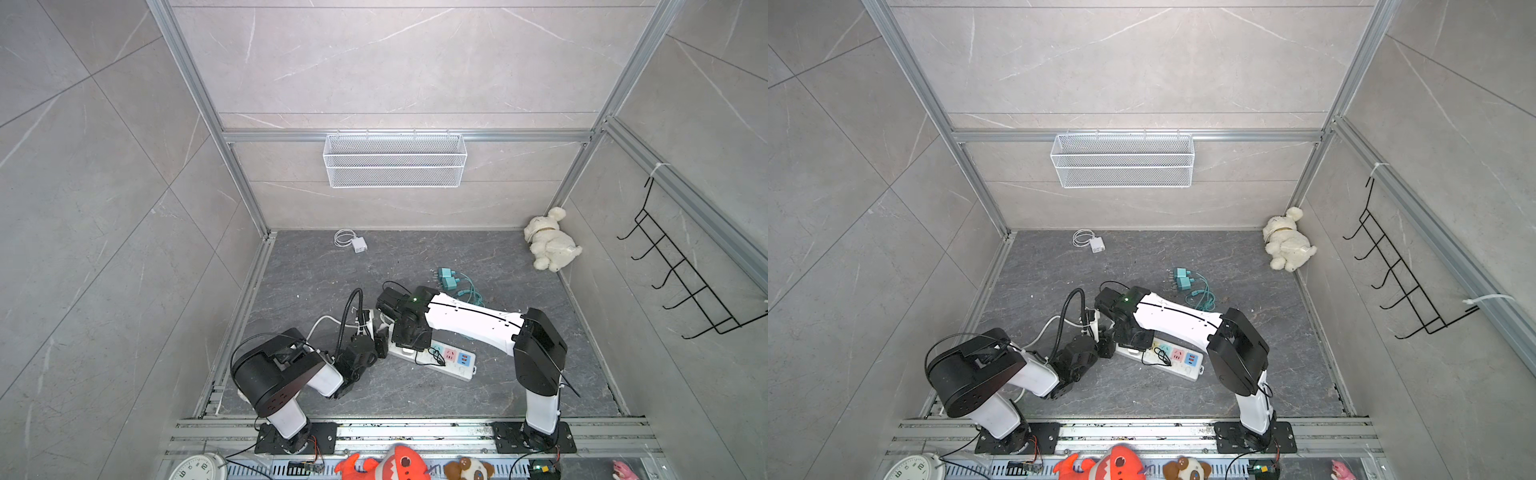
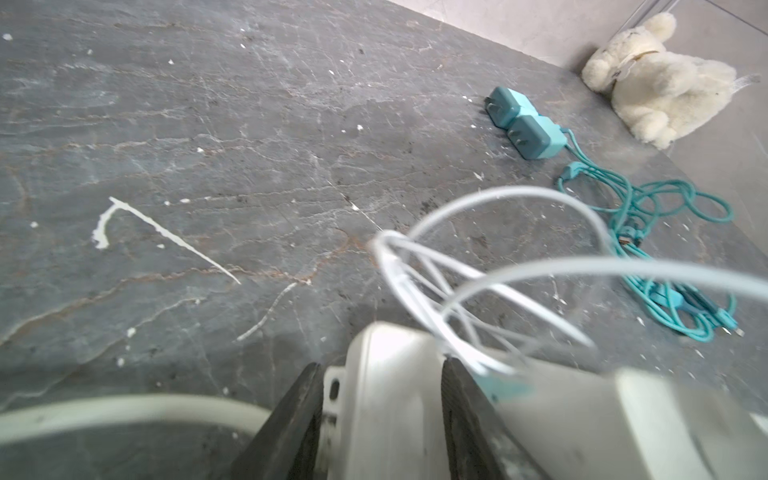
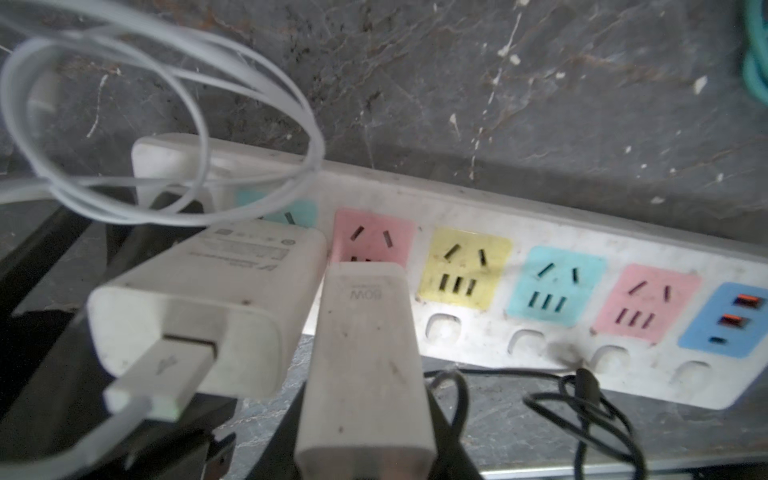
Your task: Insert the plug
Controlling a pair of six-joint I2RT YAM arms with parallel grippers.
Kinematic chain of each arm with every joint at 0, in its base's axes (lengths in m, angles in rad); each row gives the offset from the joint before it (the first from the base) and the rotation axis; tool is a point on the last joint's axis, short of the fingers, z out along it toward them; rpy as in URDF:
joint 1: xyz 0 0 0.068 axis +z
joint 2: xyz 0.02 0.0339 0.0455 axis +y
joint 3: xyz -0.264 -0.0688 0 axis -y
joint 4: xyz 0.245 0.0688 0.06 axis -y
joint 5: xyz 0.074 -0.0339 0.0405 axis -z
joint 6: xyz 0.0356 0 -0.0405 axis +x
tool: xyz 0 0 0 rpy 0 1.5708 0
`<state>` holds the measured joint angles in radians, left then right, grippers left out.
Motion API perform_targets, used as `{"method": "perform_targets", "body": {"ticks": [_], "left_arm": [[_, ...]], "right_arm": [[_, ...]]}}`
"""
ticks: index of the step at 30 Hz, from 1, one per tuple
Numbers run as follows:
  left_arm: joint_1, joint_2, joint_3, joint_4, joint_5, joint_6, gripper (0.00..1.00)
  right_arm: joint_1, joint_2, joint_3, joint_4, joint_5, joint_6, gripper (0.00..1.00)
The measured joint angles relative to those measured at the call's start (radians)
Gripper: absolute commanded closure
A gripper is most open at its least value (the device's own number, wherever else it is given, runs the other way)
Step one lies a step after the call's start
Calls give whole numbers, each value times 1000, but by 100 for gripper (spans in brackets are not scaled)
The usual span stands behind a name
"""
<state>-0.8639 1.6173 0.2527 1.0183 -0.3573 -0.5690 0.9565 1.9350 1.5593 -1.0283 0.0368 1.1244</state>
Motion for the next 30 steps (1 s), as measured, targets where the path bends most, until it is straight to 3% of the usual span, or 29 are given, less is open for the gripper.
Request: {"method": "perform_targets", "body": {"ticks": [10,17,30], "left_arm": [[-149,42,62,-58,-132,-26,51],[-194,45,61,-56,-132,-26,51],[-214,-288,-13,-226,-230,5,49]], "right_arm": [[-83,-35,-71,3,-21,-78,98],[-146,-35,-69,-19,-70,-169,98],[-171,17,-6,-78,-106,-240,93]]}}
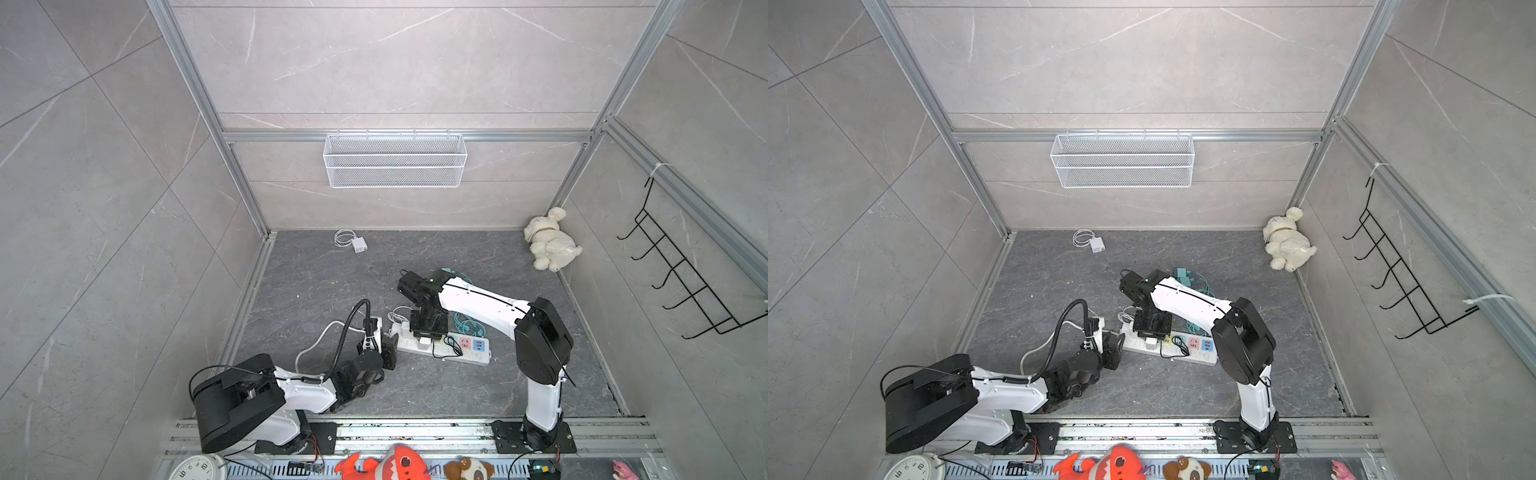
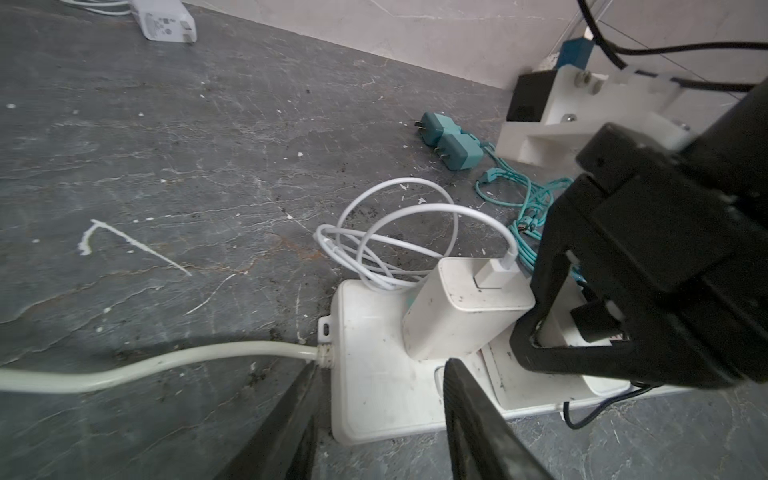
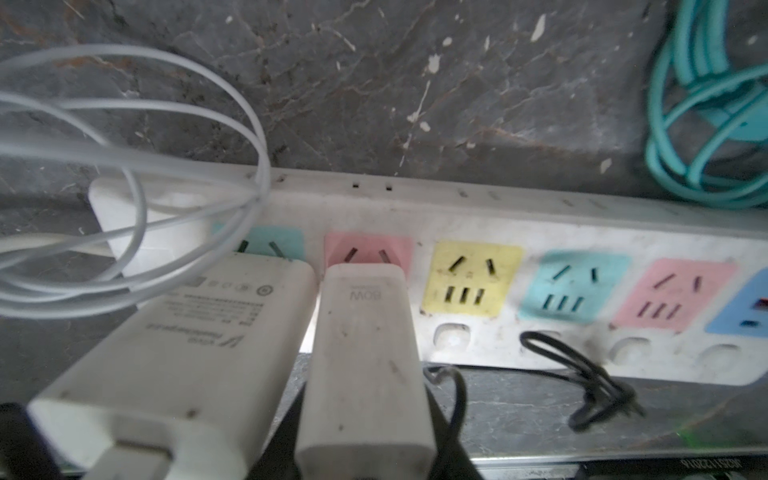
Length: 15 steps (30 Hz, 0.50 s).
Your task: Insert the plug
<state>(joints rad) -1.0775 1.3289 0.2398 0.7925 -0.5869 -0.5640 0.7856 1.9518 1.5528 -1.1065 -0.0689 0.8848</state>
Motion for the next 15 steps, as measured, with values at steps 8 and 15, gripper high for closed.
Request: {"method": "perform_targets", "body": {"ticks": [8,15], "left_arm": [[0,-137,-9,-151,-122,22,48],[0,-118,2,-194,-144,41,48]], "right_arm": [[-2,31,51,-17,21,-27,71],[-3,29,50,-6,55,-40,51]]}}
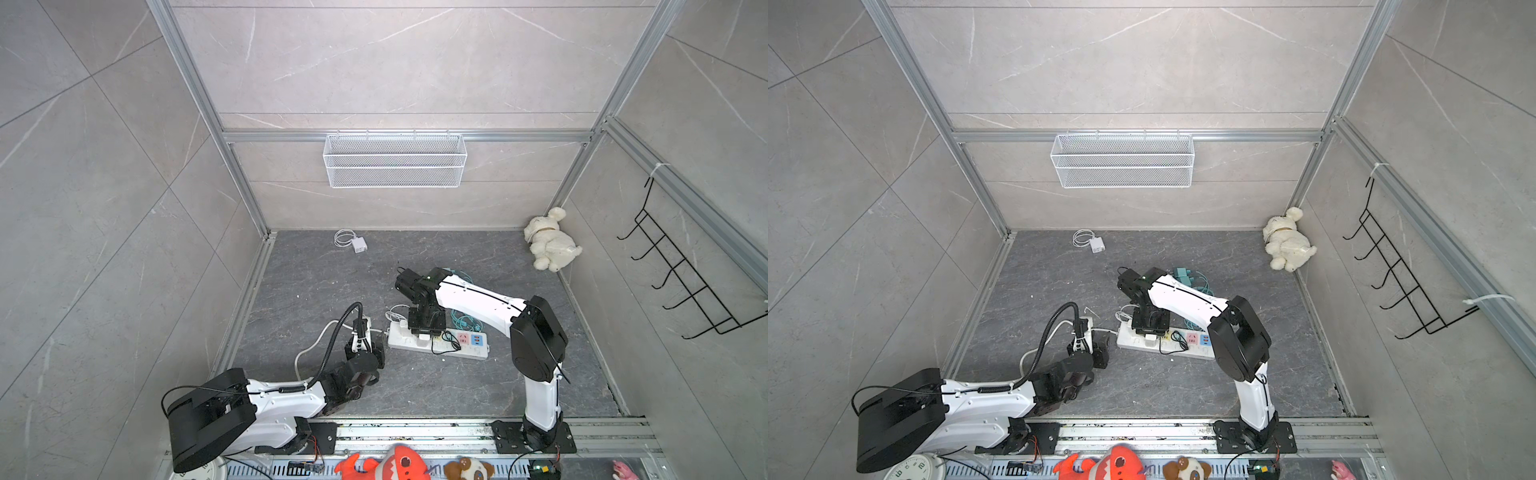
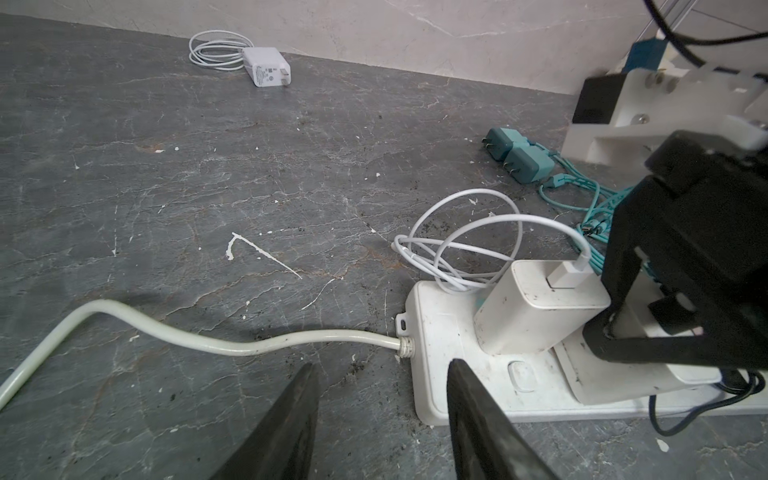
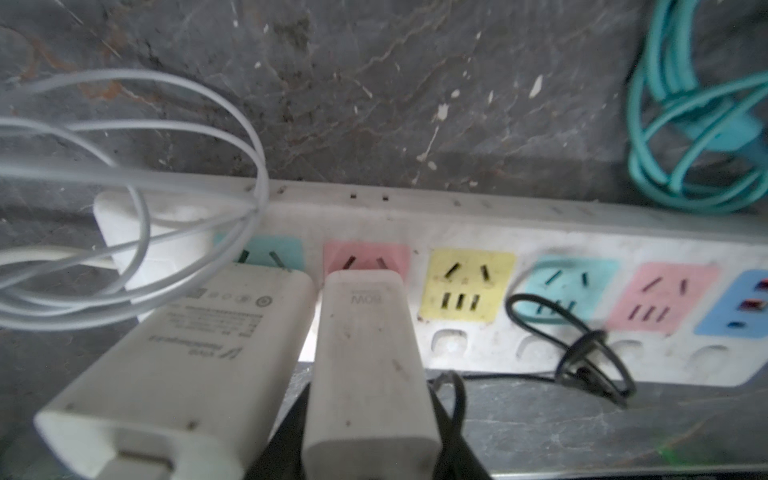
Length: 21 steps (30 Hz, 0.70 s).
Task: Insert the plug
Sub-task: 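Open the right gripper and release the plugged-in square charger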
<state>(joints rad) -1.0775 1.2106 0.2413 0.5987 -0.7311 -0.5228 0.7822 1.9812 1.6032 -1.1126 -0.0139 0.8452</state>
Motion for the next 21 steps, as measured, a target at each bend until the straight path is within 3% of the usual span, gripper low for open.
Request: {"method": "perform_targets", "body": {"ticks": [2,21], "left_arm": [[0,17,14,-2,0,4,48],[0,131,153,-1,0,79,47]], "right_arm": [[-5,-2,-1,8,13,-3,46],[24,-144,-95,92,7,-7,44]]}}
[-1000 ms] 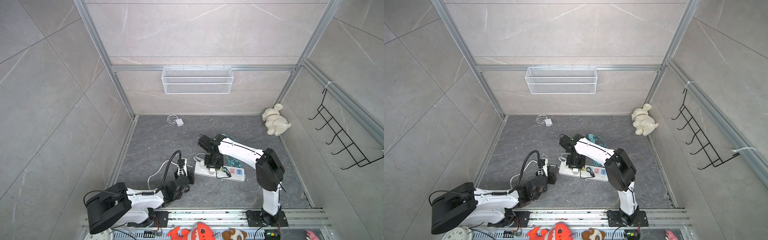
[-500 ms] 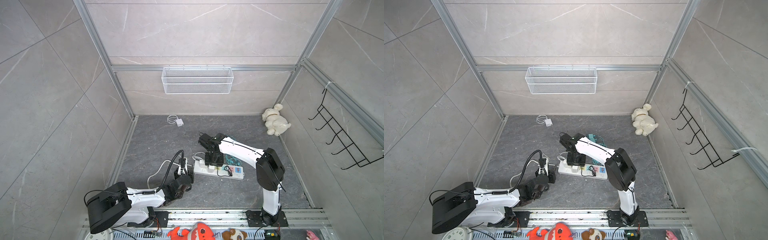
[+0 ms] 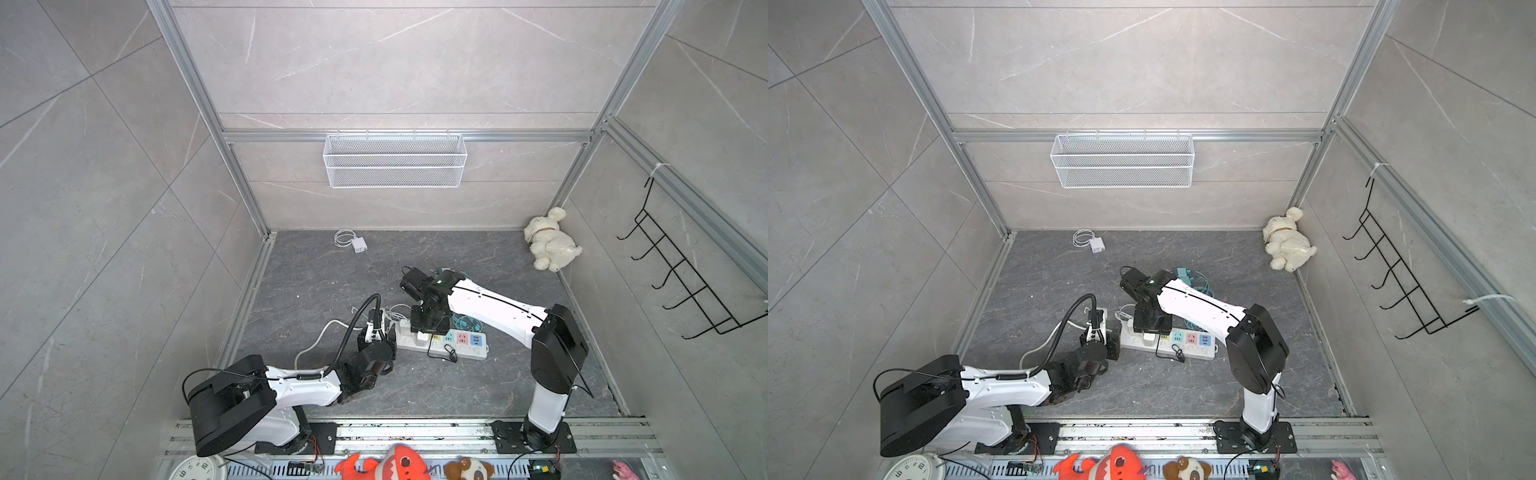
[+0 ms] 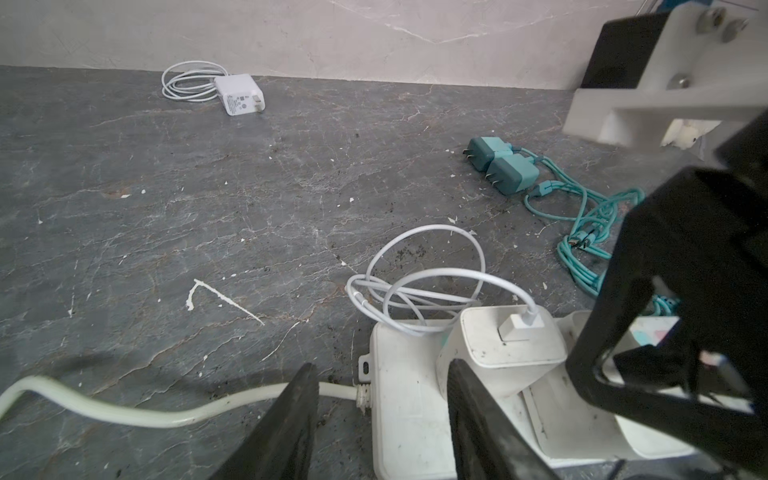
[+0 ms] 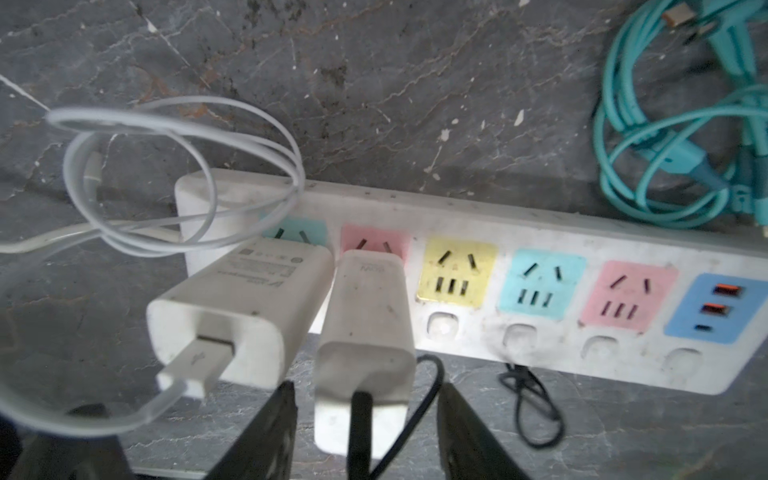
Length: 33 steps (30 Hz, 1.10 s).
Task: Insert the plug
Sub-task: 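Open the right gripper and release the plugged-in square charger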
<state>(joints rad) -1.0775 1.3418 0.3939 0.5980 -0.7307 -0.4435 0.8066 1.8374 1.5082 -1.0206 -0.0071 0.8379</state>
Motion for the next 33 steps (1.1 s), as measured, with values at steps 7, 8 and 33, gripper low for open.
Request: {"method": "perform_targets", "body": {"ticks": [7,8,33], "left_arm": [[0,16,18,-1,0,10,48],[0,19,18,-2,0,10,48],[0,62,77,-29,3,29,49]], "right_arm": [[6,-57,-34,22,-12,-1,44],[6,-63,-39,23,-10,-1,45],[7,-47,-64,41,48,-56,66]]}}
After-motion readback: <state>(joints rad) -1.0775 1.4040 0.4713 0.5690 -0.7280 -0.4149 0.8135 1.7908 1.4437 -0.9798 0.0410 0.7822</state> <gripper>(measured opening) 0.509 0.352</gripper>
